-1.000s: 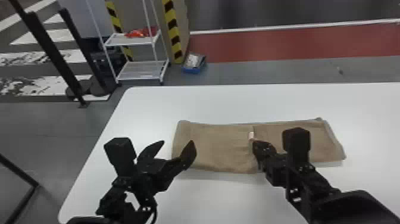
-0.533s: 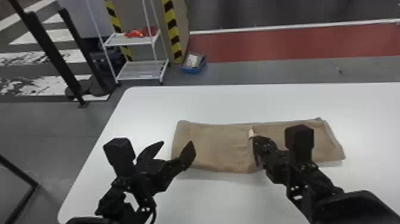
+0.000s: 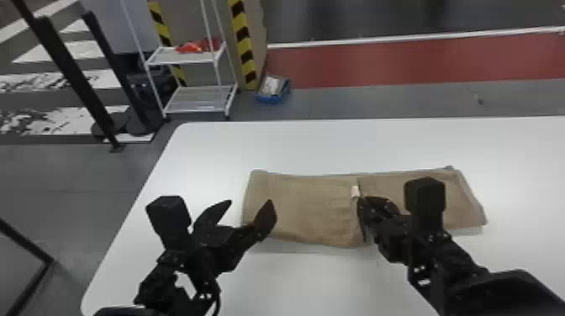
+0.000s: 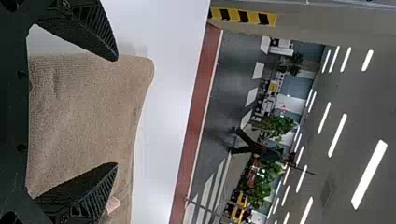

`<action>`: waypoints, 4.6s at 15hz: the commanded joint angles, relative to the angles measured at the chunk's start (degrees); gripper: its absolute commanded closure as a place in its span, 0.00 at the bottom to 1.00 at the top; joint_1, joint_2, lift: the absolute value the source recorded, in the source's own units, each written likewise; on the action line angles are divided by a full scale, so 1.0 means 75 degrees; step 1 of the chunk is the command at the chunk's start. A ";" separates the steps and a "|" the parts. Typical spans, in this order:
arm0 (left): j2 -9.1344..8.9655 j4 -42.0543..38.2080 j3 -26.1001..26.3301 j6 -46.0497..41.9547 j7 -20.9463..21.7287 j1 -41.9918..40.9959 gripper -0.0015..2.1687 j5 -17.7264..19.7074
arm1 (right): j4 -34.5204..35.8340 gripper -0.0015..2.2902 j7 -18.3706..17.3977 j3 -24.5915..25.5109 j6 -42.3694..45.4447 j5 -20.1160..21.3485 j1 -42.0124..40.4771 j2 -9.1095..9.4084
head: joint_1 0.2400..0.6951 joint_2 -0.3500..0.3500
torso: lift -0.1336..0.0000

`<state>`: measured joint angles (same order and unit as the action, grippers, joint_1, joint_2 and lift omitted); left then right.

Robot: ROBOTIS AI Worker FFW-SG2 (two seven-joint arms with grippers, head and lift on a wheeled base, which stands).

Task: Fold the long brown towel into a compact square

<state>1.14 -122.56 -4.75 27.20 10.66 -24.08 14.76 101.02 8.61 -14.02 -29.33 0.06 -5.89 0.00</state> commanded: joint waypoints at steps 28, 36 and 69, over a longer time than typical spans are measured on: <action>0.0082 0.0217 0.0000 -0.0022 0.0056 0.0094 0.04 0.0082 | -0.0439 0.58 0.0001 -0.0404 0.0024 0.0507 0.0258 0.0007 | 1.00 0.77 | 0.08; 0.0094 0.0217 -0.0035 -0.0069 0.0067 0.0059 0.04 0.0152 | 0.1694 0.58 0.0399 0.1119 -0.0210 -0.0055 -0.0515 -0.0047 | 1.00 0.71 | 0.08; 0.0176 0.0451 0.0176 -0.0045 0.0044 0.0199 0.04 0.0152 | -0.0884 0.58 0.1630 0.3979 -0.1218 -0.1884 0.2004 -0.1055 | 1.00 0.29 | 0.08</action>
<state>2.45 -119.18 -3.41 26.69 11.03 -22.68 16.00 94.26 20.59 15.78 -38.46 -12.64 8.31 -7.86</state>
